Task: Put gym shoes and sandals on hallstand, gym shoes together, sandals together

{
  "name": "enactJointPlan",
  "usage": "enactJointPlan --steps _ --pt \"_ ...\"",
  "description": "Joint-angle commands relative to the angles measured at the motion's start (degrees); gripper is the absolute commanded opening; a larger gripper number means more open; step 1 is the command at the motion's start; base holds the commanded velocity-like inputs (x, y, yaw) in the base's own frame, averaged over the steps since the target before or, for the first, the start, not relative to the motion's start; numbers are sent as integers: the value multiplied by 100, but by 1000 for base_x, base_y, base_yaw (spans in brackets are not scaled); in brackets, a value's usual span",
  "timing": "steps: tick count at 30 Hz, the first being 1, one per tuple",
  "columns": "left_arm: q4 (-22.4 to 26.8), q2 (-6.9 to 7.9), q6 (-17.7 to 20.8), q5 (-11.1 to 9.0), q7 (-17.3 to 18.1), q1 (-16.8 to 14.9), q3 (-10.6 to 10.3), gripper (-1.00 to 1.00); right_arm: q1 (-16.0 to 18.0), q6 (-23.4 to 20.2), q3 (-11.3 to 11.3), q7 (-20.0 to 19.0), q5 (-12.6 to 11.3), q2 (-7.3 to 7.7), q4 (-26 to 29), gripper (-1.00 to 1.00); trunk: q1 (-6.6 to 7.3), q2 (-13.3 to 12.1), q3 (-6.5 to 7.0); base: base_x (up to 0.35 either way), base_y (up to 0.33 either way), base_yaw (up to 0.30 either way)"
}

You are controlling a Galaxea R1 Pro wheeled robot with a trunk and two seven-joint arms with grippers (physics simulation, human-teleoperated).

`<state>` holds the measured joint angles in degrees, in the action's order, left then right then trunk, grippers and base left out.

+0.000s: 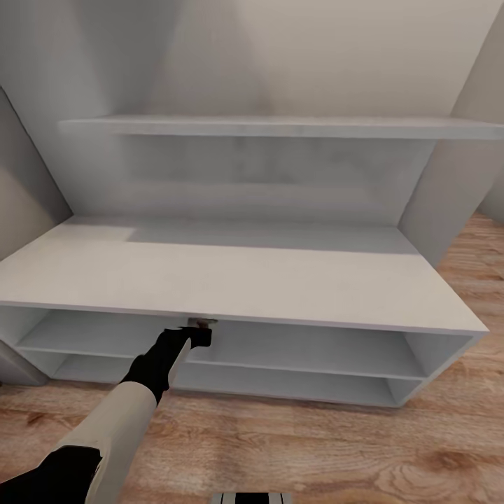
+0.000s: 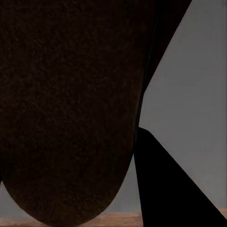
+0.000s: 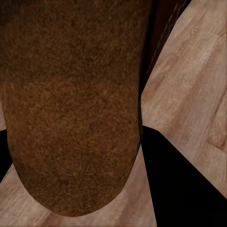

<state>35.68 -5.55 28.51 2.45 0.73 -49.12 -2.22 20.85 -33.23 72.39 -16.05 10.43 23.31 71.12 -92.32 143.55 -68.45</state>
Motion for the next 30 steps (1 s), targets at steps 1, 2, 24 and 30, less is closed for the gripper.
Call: enactJointPlan --steps 1,2,24,30 --pt "9 1 32 45 24 -1 -6 -100 7 -26 12 -42 47 1 7 -100 0 2 -5 66 0 0" --pt "9 1 32 45 26 -1 -6 -100 7 -26 12 -42 47 0 7 -100 0 2 -5 42 0 0" --pt "9 1 23 45 33 -1 -6 100 7 -26 12 -41 47 2 7 -100 0 2 -5 -53 0 0" --pt "9 1 23 45 33 -1 -6 100 7 -26 12 -40 47 -2 7 -100 0 2 -5 -336 0 0"
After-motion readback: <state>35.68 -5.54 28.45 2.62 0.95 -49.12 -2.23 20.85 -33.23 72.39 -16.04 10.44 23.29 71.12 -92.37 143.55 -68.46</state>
